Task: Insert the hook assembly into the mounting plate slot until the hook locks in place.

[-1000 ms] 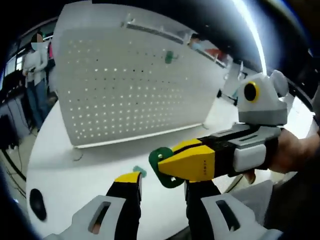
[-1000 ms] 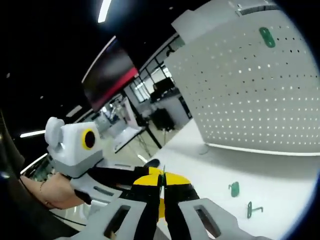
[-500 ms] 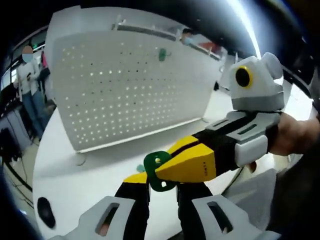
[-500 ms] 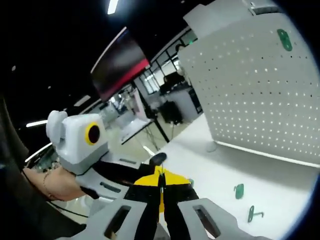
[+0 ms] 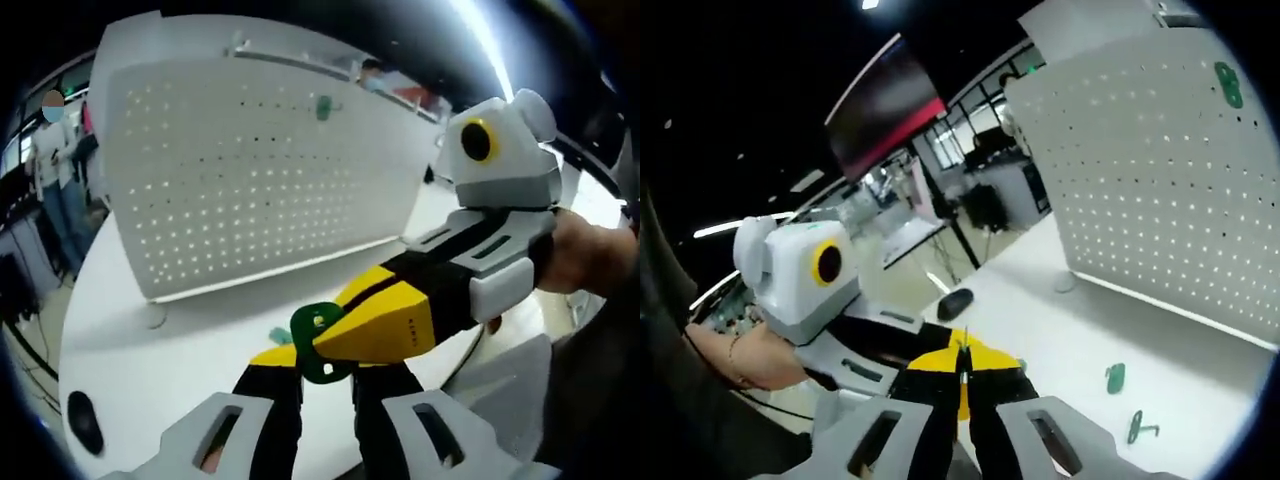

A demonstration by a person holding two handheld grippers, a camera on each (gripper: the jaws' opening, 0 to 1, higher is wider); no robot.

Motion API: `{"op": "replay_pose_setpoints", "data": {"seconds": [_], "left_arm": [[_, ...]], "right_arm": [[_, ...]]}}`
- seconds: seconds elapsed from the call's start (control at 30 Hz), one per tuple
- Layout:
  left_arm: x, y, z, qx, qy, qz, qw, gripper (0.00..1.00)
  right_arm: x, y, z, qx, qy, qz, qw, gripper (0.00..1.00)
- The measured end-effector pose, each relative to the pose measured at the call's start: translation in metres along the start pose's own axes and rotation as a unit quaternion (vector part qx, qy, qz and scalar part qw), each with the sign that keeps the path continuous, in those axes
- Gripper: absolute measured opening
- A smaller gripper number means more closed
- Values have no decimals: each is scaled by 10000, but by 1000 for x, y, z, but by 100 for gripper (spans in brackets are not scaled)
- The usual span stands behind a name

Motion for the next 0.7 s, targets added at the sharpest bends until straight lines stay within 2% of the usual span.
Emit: {"op": "replay_pose_setpoints", "data": {"seconds": [0.3, 0.5, 0.7], "left_arm": [[0, 2, -1, -187, 89, -94, 9997, 17], [-3, 7, 6, -248, 76, -61, 9996, 17], [-10, 8, 12, -321, 138, -137, 9993, 17]], "right_arm": [[0, -4, -2, 132, 30, -8, 9999, 6], [-20, -23, -11, 364, 70, -396, 9985, 7], [-38, -26, -33, 421, 314, -452, 9976, 8]]}}
Point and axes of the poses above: the point that each gripper's makers call its tool centre point, and the gripper's own axes: x roughly forward along the fingers, z roughly to its left, y roughly out of its underside, the point moved 7 cm from there along -x, roughly backward along the fingers, and after that the axes turned 2 degrees about x, right-handed, at the moved point
